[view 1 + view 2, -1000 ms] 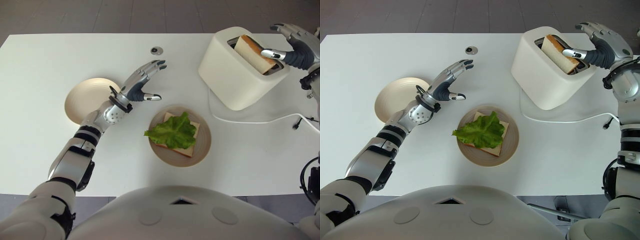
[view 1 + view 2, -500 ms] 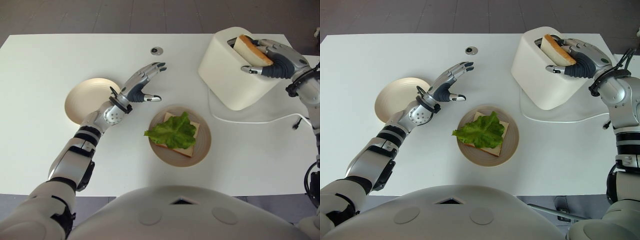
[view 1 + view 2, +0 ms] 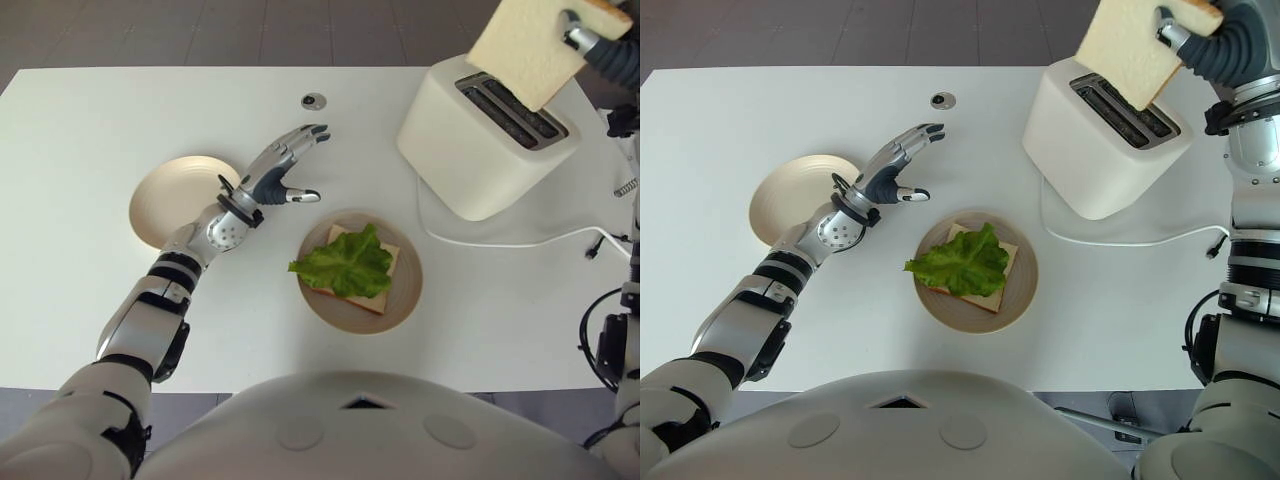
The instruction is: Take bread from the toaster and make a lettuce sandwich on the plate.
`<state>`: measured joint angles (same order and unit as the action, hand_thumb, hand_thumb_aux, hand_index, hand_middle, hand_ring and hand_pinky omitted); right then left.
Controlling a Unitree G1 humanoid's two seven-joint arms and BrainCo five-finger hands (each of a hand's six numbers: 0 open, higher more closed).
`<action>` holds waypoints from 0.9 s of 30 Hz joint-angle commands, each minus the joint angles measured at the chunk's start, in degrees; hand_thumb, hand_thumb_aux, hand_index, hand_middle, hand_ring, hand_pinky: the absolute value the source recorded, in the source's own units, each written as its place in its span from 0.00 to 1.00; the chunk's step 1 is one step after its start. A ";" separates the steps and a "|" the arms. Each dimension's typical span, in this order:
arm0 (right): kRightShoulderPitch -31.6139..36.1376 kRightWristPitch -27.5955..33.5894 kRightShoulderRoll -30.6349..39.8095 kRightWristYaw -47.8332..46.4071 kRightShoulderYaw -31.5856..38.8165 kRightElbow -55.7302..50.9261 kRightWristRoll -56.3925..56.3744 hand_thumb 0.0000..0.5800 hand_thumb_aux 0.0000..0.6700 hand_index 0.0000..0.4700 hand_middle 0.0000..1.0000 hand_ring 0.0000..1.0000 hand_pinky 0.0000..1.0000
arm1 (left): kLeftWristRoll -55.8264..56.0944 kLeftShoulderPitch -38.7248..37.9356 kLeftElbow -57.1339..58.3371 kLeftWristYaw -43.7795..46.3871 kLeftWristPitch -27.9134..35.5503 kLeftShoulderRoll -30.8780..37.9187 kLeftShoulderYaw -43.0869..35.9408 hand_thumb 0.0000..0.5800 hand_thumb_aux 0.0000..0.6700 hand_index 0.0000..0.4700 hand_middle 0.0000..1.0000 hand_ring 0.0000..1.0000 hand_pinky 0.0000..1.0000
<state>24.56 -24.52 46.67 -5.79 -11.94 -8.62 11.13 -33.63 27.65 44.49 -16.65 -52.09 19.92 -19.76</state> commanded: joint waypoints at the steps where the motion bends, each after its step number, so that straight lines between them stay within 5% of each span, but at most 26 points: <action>1: -3.42 2.09 -2.85 -9.26 1.18 6.49 -12.38 1.00 1.00 1.00 1.00 1.00 1.00 | 9.48 -1.16 -2.38 5.49 -4.44 -0.59 1.82 0.00 0.00 0.00 0.00 0.00 0.00; 8: -15.31 11.01 -10.10 -25.32 12.02 16.99 -27.13 1.00 1.00 1.00 1.00 1.00 1.00 | 41.81 -6.21 -15.60 22.60 -9.67 -0.06 2.58 0.00 0.00 0.00 0.00 0.00 0.00; 15: -22.58 20.02 -15.21 -31.82 21.52 23.61 -29.64 1.00 1.00 1.00 1.00 1.00 1.00 | 60.91 -11.73 -27.90 38.95 -8.79 0.65 2.19 0.00 0.00 0.00 0.00 0.00 0.00; 19: -24.34 21.56 -15.70 -31.58 22.45 21.32 -25.78 1.00 1.00 1.00 1.00 1.00 1.00 | 63.41 -13.63 -30.55 46.94 -7.57 0.27 2.02 0.00 0.00 0.00 0.00 0.00 0.00; 27: -25.37 19.35 -17.04 -27.88 23.84 15.30 -14.60 1.00 1.00 1.00 1.00 1.00 1.00 | 49.90 -17.15 -28.44 58.28 -7.45 2.01 -2.04 0.00 0.00 0.00 0.00 0.00 0.00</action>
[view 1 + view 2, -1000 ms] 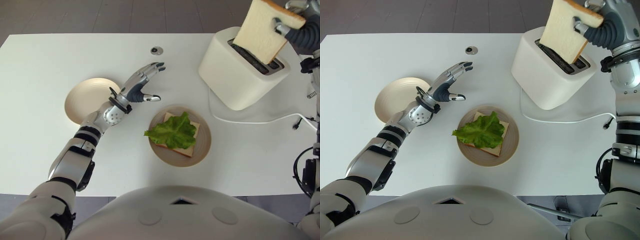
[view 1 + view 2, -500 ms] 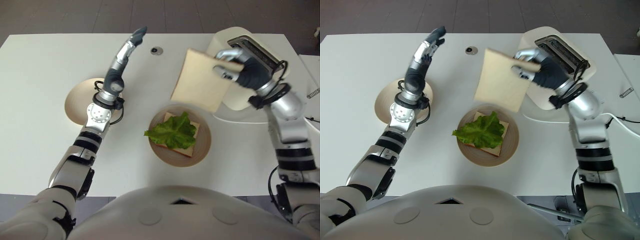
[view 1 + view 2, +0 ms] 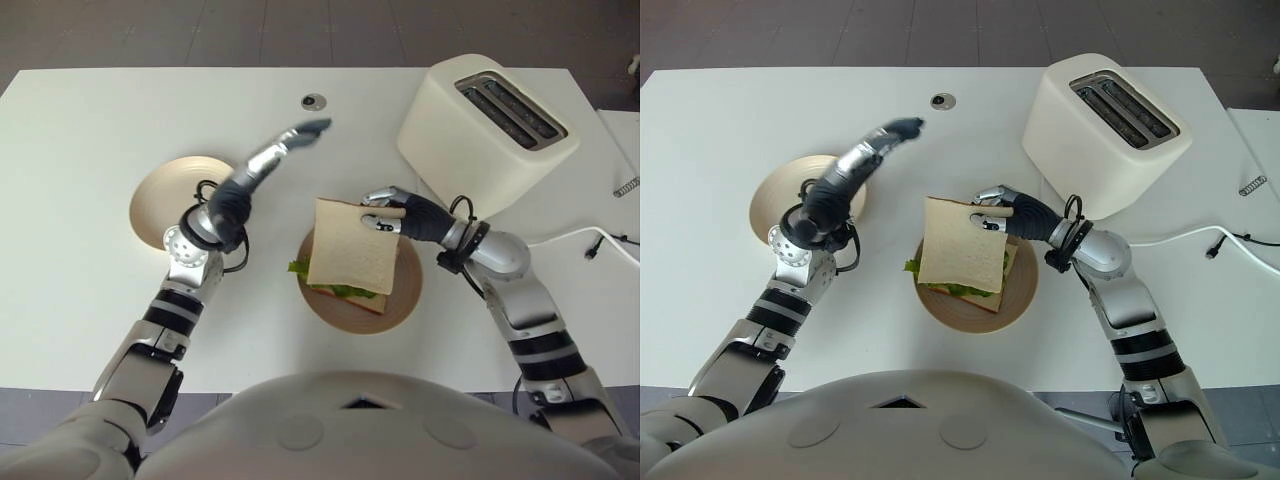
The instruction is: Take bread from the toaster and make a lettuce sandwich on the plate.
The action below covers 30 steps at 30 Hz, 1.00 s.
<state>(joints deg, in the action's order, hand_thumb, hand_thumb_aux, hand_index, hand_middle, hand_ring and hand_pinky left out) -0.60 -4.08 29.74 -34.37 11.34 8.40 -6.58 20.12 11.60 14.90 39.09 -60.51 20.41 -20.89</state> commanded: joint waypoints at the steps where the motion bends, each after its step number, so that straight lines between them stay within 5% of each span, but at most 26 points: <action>1: -0.40 -1.90 0.29 0.71 0.89 -2.52 4.70 1.00 1.00 1.00 1.00 1.00 1.00 | -5.32 -1.26 2.02 3.26 1.28 1.77 -1.02 0.00 0.00 0.00 0.00 0.00 0.00; 19: 2.63 -12.15 1.86 4.86 3.52 -16.85 19.91 1.00 1.00 1.00 1.00 1.00 1.00 | -6.64 -3.86 7.55 18.39 5.46 5.56 -5.58 0.00 0.00 0.00 0.00 0.00 0.00; 26: 2.18 -13.62 1.10 3.50 3.73 -15.67 17.21 1.00 1.00 1.00 1.00 1.00 1.00 | -19.25 -1.69 15.68 14.02 4.94 2.96 -6.11 0.00 0.00 0.00 0.00 0.00 0.00; 27: 1.90 -13.61 0.97 2.89 3.43 -14.47 15.85 0.96 0.80 0.80 1.00 1.00 1.00 | -19.85 -1.64 16.07 13.60 4.67 2.98 -6.21 0.00 0.00 0.00 0.00 0.00 0.00; 28: 1.90 -13.56 0.73 2.44 2.88 -13.20 14.32 0.00 0.00 0.00 0.99 0.99 0.99 | -20.26 -1.65 16.35 13.21 4.36 3.09 -6.31 0.00 0.00 0.00 0.00 0.00 0.00; 30: 2.64 -12.95 -0.11 2.95 1.42 -11.89 12.47 0.00 0.00 0.00 0.95 0.95 0.95 | -21.30 -1.52 17.00 12.21 3.83 3.22 -6.38 0.00 0.00 0.00 0.00 0.00 0.00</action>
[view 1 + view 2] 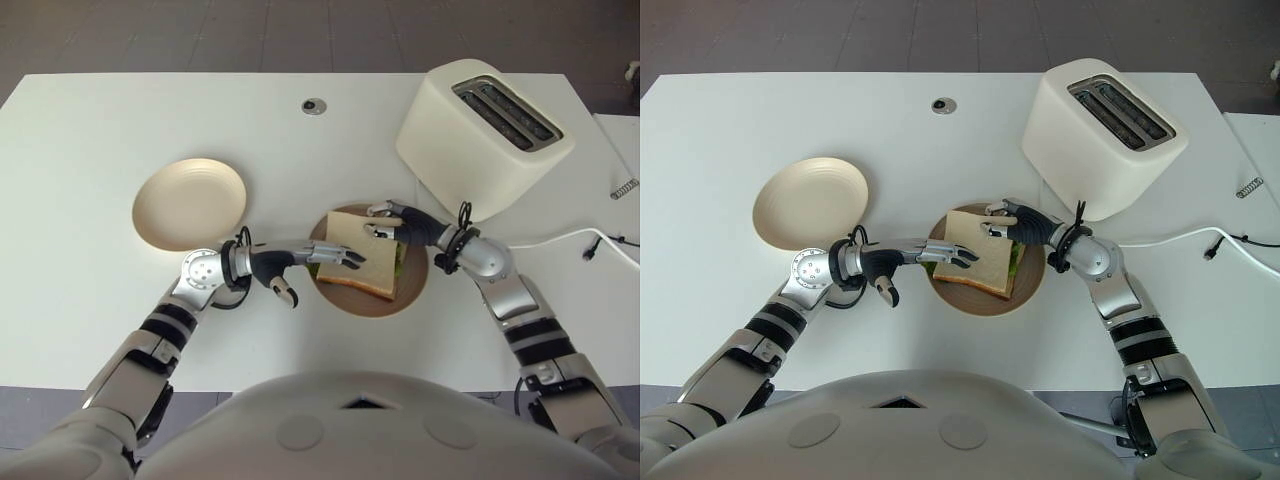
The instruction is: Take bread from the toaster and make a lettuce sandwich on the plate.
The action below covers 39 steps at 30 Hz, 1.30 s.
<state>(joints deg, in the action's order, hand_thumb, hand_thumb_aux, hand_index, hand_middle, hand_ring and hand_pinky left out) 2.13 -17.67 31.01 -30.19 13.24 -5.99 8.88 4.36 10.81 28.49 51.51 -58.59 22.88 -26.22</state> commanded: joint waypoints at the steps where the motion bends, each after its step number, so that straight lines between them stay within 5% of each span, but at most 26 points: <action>1: 0.55 1.04 -1.99 -0.50 -1.32 2.45 -3.43 0.00 0.00 0.00 0.89 0.89 0.89 | -6.22 -0.58 3.89 -0.76 1.76 0.76 -1.04 0.00 0.00 0.00 0.00 0.00 0.00; 3: 1.62 1.57 -3.15 1.06 -2.94 2.35 -4.16 0.00 0.00 0.00 0.55 0.55 0.55 | -7.36 -0.31 4.70 -1.67 1.57 0.87 -1.23 0.00 0.00 0.00 0.00 0.00 0.00; 5: 2.84 1.59 -4.88 3.36 -5.14 2.64 -4.99 0.00 0.00 0.00 0.11 0.11 0.11 | -8.09 -0.19 5.10 -2.28 1.39 1.05 -1.58 0.00 0.00 0.00 0.00 0.00 0.00; 6: 3.61 1.01 -5.80 4.87 -6.39 2.51 -5.24 0.00 0.00 0.00 0.05 0.05 0.05 | -8.52 -0.18 5.19 -2.82 1.17 1.10 -1.66 0.00 0.00 0.00 0.00 0.00 0.00; 19: 8.32 -1.41 -9.40 12.36 -13.92 1.32 -6.85 0.00 0.00 0.00 0.00 0.00 0.00 | -10.78 0.90 5.86 -8.31 -0.60 0.56 -1.13 0.00 0.00 0.00 0.00 0.00 0.00; 23: 5.98 -3.01 -4.04 -1.12 -12.23 4.84 -14.91 0.00 0.00 0.00 0.00 0.00 0.00 | -2.81 2.24 1.06 -13.91 -4.77 -3.52 3.24 0.00 0.00 0.00 0.00 0.00 0.00; 24: 5.27 -3.19 -2.27 -5.92 -12.62 5.73 -18.95 0.70 0.45 0.45 0.02 0.02 0.02 | -1.01 2.40 -0.51 -15.38 -5.34 -4.32 4.54 0.00 0.00 0.00 0.00 0.00 0.00; 25: 4.39 -3.01 -0.52 -10.38 -13.34 6.52 -22.92 1.00 1.00 1.00 0.55 0.55 0.55 | 1.70 2.58 -1.90 -15.87 -4.98 -4.76 5.32 0.00 0.00 0.00 0.00 0.00 0.00; 26: 3.43 -3.40 1.13 -14.54 -13.95 7.07 -26.15 1.00 1.00 1.00 0.93 0.93 0.93 | 5.10 2.41 -3.45 -15.14 -4.39 -4.63 5.17 0.00 0.00 0.00 0.00 0.00 0.00; 28: 1.41 -4.51 4.41 -21.37 -15.15 7.13 -30.09 1.00 1.00 1.00 1.00 1.00 1.00 | 12.21 1.13 -7.34 -11.38 -2.57 -3.24 3.02 0.00 0.00 0.00 0.00 0.00 0.00; 29: 0.25 -5.89 6.34 -24.03 -15.60 6.32 -30.03 1.00 1.00 1.00 1.00 1.00 1.00 | 15.39 0.27 -9.49 -8.82 -1.50 -2.25 1.60 0.80 0.55 0.55 0.00 0.00 0.00; 30: -0.78 -7.58 8.30 -26.23 -16.14 5.42 -29.31 1.00 1.00 1.00 1.00 1.00 1.00 | 18.35 -0.59 -11.66 -6.11 -0.19 -1.22 0.38 0.96 0.80 0.80 0.00 0.00 0.00; 31: -2.19 -8.68 10.60 -28.58 -16.87 4.70 -28.62 1.00 1.00 1.00 1.00 1.00 1.00 | 20.64 -1.43 -13.35 -2.99 1.18 0.01 -0.91 1.00 1.00 1.00 0.23 0.23 0.23; 36: -7.46 -14.60 19.72 -34.24 -16.96 -1.93 -20.17 1.00 1.00 1.00 1.00 1.00 1.00 | 20.99 -4.85 -14.15 10.05 6.16 6.40 -4.73 1.00 1.00 1.00 0.80 0.80 0.80; 39: -8.98 -15.86 22.29 -35.34 -15.36 -3.89 -16.43 1.00 1.00 1.00 1.00 1.00 1.00 | 18.64 -5.83 -11.85 14.50 7.46 8.58 -4.52 1.00 1.00 1.00 0.93 0.93 0.93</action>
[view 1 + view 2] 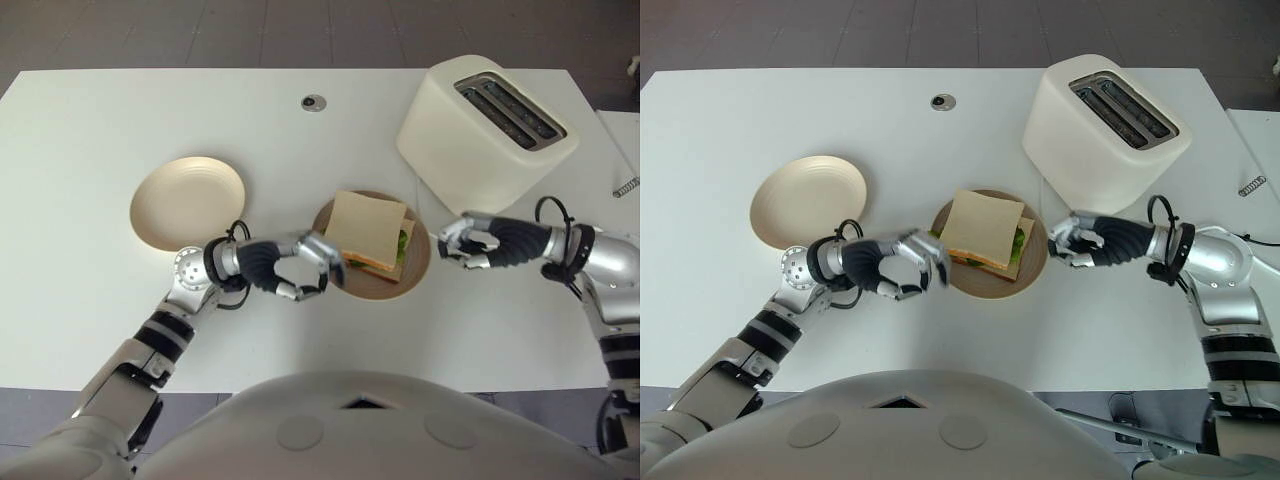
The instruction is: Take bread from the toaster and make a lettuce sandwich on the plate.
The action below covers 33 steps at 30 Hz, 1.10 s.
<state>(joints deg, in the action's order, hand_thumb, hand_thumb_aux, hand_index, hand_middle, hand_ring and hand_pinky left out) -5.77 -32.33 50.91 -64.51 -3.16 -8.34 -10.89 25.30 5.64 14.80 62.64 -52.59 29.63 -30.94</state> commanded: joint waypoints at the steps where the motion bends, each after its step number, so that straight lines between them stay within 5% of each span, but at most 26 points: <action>1: -1.24 -1.40 3.10 -0.71 1.43 -2.76 5.07 1.00 1.00 1.00 1.00 1.00 1.00 | -2.21 -0.95 1.88 4.57 2.06 2.25 0.38 1.00 1.00 1.00 0.96 0.96 0.96; 11: 1.52 -1.84 0.61 4.13 10.62 -9.99 18.64 1.00 1.00 1.00 1.00 1.00 1.00 | -9.74 1.70 12.75 6.55 4.69 -1.61 2.70 1.00 1.00 1.00 0.93 0.93 0.93; 20: 7.63 -3.27 -8.85 8.25 14.84 -7.46 12.69 1.00 1.00 1.00 1.00 1.00 1.00 | -28.29 8.07 24.38 -13.12 -2.00 -9.89 6.66 1.00 1.00 1.00 0.89 0.89 0.89; 30: 21.41 -7.21 -27.32 23.86 16.21 -25.89 15.72 1.00 1.00 1.00 1.00 1.00 1.00 | -43.08 14.83 33.26 -39.54 -2.03 -10.51 13.02 1.00 1.00 1.00 0.78 0.78 0.78; 31: 22.69 -7.89 -28.78 25.59 15.96 -28.06 15.96 1.00 1.00 1.00 1.00 1.00 1.00 | -43.52 15.06 33.58 -40.90 -2.21 -10.63 13.21 0.99 0.89 0.89 0.76 0.76 0.76; 32: 23.87 -8.70 -29.96 27.27 15.80 -30.26 16.42 1.00 1.00 1.00 1.00 1.00 1.00 | -43.72 15.32 33.83 -42.28 -2.72 -10.84 13.54 0.88 0.65 0.65 0.74 0.74 0.74; 33: 24.98 -9.16 -30.98 29.10 15.47 -32.26 16.78 1.00 1.00 1.00 1.00 1.00 1.00 | -43.16 15.59 34.01 -43.45 -3.27 -11.23 14.12 0.48 0.28 0.28 0.70 0.70 0.70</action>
<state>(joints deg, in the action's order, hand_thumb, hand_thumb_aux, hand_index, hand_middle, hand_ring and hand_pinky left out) 16.74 -40.75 21.79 -38.24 12.93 -36.75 4.73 -17.38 20.27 47.94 21.22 -55.38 18.91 -17.80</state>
